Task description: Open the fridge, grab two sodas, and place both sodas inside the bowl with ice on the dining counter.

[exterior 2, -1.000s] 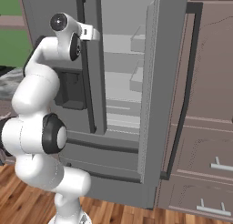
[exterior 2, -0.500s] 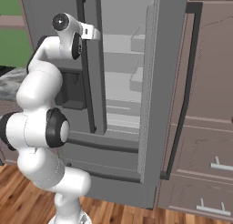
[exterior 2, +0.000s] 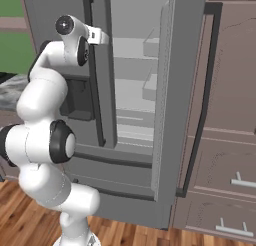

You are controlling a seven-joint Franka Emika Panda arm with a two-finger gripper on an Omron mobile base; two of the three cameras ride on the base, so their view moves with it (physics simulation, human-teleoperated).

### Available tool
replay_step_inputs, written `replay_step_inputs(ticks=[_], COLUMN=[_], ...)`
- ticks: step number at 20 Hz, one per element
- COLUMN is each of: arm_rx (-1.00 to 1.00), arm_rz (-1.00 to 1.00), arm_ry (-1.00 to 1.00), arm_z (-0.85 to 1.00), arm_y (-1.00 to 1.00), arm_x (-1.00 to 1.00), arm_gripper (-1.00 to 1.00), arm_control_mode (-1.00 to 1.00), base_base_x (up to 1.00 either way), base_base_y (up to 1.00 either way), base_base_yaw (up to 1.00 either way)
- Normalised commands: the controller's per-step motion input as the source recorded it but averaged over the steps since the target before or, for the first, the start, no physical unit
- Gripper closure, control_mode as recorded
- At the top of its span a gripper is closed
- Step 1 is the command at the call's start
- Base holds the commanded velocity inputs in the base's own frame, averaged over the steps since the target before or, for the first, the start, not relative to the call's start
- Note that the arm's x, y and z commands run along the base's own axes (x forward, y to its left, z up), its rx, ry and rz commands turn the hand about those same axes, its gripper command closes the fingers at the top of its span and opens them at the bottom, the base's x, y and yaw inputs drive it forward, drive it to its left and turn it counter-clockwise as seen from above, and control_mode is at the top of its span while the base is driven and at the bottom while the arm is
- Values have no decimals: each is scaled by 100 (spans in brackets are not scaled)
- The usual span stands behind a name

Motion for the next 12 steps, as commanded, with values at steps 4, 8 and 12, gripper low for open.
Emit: replay_step_inputs(ticks=[4,8,12], arm_rx=[-2,0,0], arm_rz=[14,22,24], arm_ry=[0,0,0], arm_z=[0,0,-8], arm_y=[44,41,39], arm_x=[-74,-100,-100], arm_gripper=[100,100,100], arm_control_mode=[-100,-100,-100], base_base_x=[0,0,0], base_base_y=[0,0,0], base_base_yaw=[0,0,0])
